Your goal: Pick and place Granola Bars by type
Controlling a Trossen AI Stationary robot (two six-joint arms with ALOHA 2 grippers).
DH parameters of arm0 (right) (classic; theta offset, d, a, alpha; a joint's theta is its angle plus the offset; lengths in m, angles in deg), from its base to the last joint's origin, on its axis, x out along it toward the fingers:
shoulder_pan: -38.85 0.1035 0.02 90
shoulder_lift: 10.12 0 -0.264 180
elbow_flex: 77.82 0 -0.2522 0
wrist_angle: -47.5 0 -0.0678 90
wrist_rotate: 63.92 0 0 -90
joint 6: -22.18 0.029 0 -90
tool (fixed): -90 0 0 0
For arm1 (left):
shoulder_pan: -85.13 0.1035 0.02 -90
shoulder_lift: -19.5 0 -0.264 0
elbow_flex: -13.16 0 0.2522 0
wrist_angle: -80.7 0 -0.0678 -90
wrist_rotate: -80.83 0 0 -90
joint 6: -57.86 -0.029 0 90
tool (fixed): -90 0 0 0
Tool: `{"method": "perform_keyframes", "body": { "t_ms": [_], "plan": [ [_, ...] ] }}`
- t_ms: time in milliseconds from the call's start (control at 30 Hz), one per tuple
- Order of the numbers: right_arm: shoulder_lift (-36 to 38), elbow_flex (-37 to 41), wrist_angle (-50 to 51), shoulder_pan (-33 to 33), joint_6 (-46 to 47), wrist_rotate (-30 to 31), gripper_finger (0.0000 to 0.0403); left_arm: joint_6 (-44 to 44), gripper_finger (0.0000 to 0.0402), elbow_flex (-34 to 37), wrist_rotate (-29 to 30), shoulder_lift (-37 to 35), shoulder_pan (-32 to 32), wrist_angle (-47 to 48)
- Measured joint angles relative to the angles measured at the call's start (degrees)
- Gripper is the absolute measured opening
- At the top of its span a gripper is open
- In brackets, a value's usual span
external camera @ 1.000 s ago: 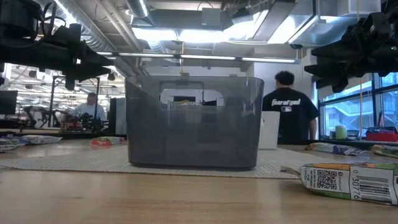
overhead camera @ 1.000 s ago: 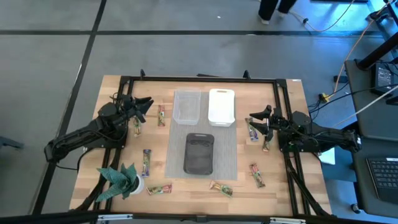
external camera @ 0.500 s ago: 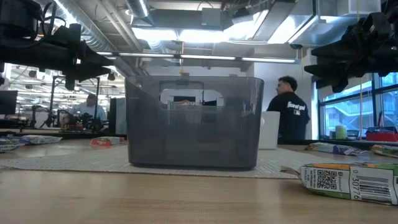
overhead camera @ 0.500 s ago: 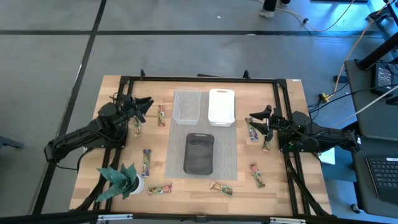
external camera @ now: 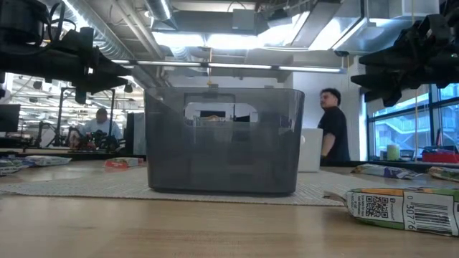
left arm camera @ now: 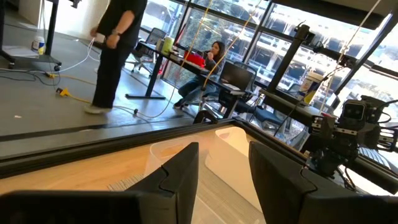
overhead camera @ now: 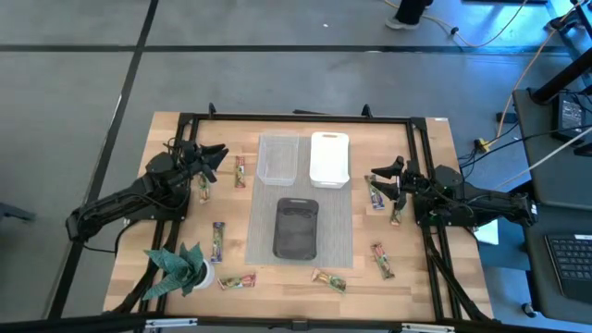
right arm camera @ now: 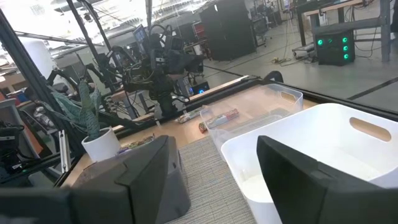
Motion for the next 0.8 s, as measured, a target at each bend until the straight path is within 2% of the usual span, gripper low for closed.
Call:
{"method": "perform_keyframes", "body": {
  "t_ms": [467,567,633,800],
  "plan": [
    [0.0,0.0,-0.1,0.0,0.1,0.0,0.0246,0.0,0.0135,0.0,0.0,0.0,0.0,0.0],
    [0.0,0.0,-0.2,0.0,3.2,0.0,0.0246,0.0,0.0135,0.0,0.0,0.0,0.0,0.0],
    [0.0,0.0,-0.4,0.0,6.1,0.7,0.0246,0.0,0.0135,0.0,0.0,0.0,0.0,0.0],
    [0.0,-0.5,0.5,0.0,3.0,5.0,0.0246,0.0,0.0135,0.0,0.0,0.0,0.0,0.0]
  ]
}}
